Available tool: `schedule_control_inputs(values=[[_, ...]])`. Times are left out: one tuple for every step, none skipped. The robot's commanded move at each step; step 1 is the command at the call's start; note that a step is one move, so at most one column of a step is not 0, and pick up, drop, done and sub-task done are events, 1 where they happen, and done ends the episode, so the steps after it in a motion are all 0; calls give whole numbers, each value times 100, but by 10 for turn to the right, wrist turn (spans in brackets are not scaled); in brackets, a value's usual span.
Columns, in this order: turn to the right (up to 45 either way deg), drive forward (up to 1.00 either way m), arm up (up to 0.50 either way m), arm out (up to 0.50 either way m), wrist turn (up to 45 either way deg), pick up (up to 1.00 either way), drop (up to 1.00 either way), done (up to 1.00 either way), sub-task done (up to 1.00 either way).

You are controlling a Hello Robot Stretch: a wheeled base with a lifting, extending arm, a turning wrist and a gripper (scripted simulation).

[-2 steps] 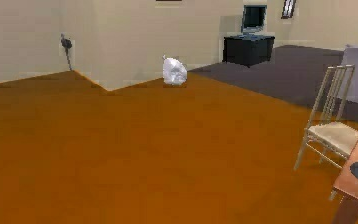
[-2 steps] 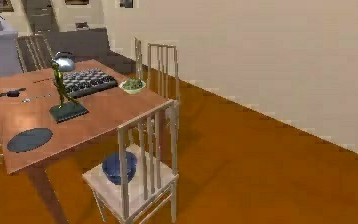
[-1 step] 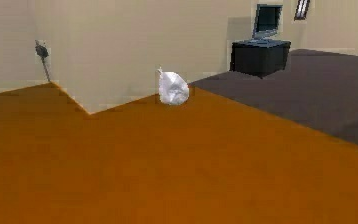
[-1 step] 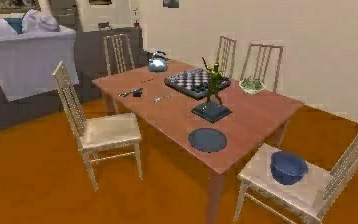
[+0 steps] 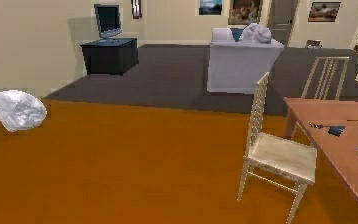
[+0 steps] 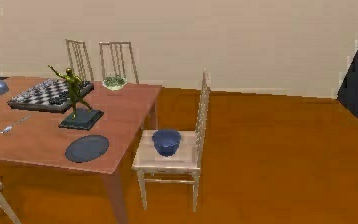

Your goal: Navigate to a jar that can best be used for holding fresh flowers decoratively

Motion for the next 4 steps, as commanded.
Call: schedule_control_inputs(values=[[0,5,0,0,0,0,0,0,0],[-90,0,0,0,0,0,0,0,0],[0,100,0,0,0,0,0,0,0],[-30,0,0,0,0,0,0,0,0]])
